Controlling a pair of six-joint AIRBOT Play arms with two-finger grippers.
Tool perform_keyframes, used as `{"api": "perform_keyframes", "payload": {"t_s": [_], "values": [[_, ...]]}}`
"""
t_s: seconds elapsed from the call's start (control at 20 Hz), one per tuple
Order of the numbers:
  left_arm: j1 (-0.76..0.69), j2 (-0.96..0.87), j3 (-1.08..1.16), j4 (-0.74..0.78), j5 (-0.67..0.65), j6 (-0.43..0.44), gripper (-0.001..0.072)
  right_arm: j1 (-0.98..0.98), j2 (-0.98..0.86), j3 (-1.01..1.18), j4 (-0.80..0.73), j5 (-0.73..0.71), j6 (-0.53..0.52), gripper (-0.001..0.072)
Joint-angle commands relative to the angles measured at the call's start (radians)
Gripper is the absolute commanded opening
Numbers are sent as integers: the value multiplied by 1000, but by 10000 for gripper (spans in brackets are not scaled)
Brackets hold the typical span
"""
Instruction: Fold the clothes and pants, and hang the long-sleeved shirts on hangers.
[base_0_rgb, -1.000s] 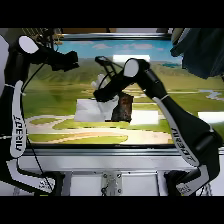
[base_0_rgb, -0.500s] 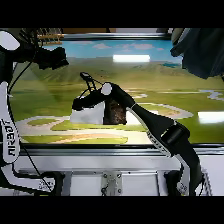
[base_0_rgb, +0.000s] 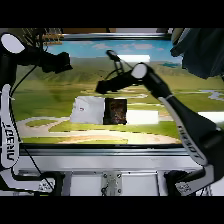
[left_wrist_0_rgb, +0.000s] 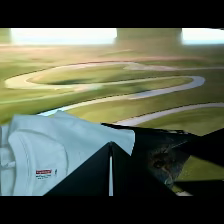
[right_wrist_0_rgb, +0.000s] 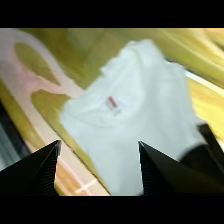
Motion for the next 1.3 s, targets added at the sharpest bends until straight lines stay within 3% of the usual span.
{"api": "perform_keyframes", "payload": {"t_s": [0.0, 0.1, 0.15, 0.35, 0.65, 0.75, 1.1, 1.15, 1.2, 1.25], "values": [[-53, 66, -167, -1, 63, 21, 5, -179, 248, -311, -175, 18, 42, 526], [-97, 108, -277, -2, 110, 34, 5, -282, 339, -491, -169, 1, 42, 579], [-118, 119, -318, -2, 132, 36, 5, -326, 359, -562, -142, -15, 42, 720], [-182, 135, -418, -2, 164, 35, 5, -374, 301, -695, 55, -72, -106, 720], [-202, 135, -446, -6, 154, 34, 5, -337, 59, -697, 559, -82, -387, 720], [-201, 135, -446, -5, 151, 34, 5, -300, 8, -693, 617, -83, -441, 720], [-201, 135, -446, -5, 152, 34, 5, -176, -74, -622, 660, -111, -475, 720], [-201, 135, -446, -5, 151, 34, 5, -169, -74, -616, 660, -122, -483, 664], [-201, 135, -446, -5, 151, 34, 5, -168, -73, -612, 660, -121, -486, 324], [-201, 135, -446, -5, 149, 34, 5, -172, -72, -608, 658, -118, -509, 32]]}}
